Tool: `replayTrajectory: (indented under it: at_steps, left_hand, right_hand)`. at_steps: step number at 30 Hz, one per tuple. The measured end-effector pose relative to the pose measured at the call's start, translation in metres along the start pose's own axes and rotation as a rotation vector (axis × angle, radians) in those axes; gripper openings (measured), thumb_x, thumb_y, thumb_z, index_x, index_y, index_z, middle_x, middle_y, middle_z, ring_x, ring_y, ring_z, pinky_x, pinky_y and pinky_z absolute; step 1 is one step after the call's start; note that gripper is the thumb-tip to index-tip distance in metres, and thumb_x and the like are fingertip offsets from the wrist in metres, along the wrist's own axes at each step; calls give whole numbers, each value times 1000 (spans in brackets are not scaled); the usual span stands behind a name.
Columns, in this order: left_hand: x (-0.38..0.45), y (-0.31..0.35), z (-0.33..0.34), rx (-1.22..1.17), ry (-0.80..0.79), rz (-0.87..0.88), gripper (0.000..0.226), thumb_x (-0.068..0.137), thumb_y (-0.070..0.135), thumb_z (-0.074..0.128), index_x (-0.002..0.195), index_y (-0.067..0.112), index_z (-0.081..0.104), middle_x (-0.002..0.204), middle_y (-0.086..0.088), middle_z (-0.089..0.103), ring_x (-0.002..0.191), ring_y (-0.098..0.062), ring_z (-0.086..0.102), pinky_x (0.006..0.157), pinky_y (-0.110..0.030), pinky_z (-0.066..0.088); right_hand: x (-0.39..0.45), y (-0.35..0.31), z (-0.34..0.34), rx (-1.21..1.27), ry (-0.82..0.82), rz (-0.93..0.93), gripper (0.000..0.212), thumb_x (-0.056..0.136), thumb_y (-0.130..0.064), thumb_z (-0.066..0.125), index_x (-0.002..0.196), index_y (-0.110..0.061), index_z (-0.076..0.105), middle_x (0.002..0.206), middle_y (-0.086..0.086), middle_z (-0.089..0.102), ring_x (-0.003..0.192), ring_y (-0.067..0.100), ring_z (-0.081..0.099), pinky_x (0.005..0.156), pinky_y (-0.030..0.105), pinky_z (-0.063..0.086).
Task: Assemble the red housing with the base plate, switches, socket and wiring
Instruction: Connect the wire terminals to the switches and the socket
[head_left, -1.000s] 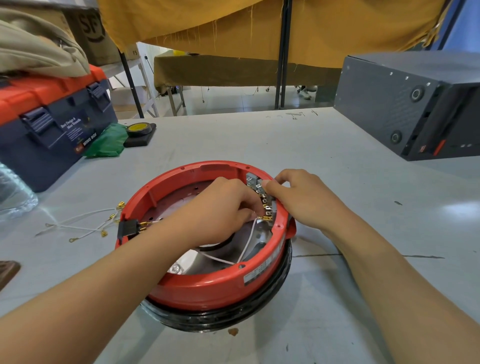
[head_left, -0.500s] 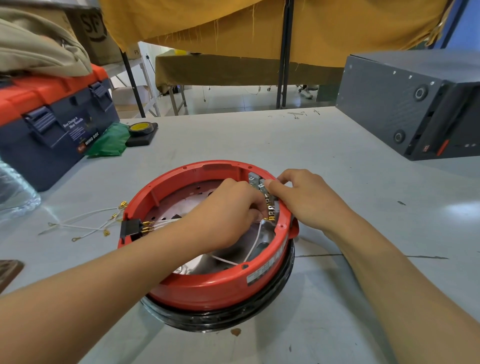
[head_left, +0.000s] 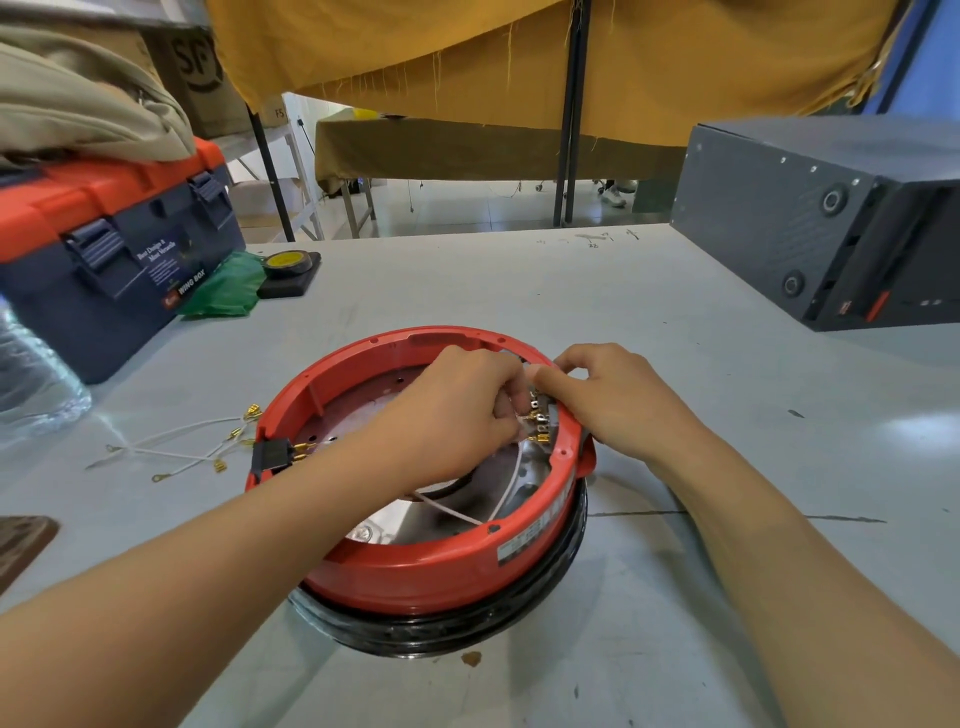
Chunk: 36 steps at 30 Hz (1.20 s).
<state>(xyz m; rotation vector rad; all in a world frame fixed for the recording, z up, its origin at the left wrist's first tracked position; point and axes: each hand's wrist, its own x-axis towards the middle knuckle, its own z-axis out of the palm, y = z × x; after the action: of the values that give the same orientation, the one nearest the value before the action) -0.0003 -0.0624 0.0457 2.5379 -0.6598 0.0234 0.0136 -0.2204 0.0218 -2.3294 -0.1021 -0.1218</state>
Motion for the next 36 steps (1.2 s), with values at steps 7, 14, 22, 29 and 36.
replayTrajectory:
  at_steps: [7, 14, 22, 29, 36]
  left_hand:
    - [-3, -8, -32, -84, 77, -45, 11, 81, 13, 70, 81, 23, 72, 79, 11, 71, 72, 0, 63, 66, -8, 46]
    - [-42, -54, -61, -339, 314, -177, 14, 82, 16, 70, 82, 30, 72, 86, 14, 73, 79, 0, 67, 71, -11, 51]
    - [-81, -122, -61, -478, 596, -423, 23, 87, 5, 62, 83, 26, 70, 93, 5, 71, 93, -14, 64, 74, -20, 48]
    - [-88, -157, -36, -197, 531, -587, 24, 85, 3, 59, 101, 17, 70, 115, -10, 65, 101, -28, 62, 90, -30, 46]
    - [-87, -161, -32, 81, 422, -464, 25, 90, 9, 56, 111, 9, 69, 122, -7, 64, 115, -23, 56, 97, -24, 37]
  right_hand:
    - [-2, 4, -4, -9, 11, 28, 37, 79, -56, 62, 88, -20, 65, 71, -5, 57, 68, 8, 53, 53, 21, 32]
    - [-1, 5, -1, 224, -32, 16, 27, 79, -36, 71, 100, -20, 67, 95, -2, 66, 87, 14, 62, 67, 22, 44]
    - [-3, 5, 5, 537, 82, 49, 13, 79, -23, 73, 92, -24, 71, 91, -3, 73, 81, 10, 67, 76, 25, 50]
    - [-1, 2, 12, 583, 30, 80, 23, 85, -6, 62, 98, -24, 68, 99, 0, 72, 75, 16, 69, 67, 35, 57]
    - [2, 3, 13, 539, 39, 73, 24, 85, -6, 62, 101, -22, 68, 98, 1, 72, 81, 24, 69, 83, 47, 53]
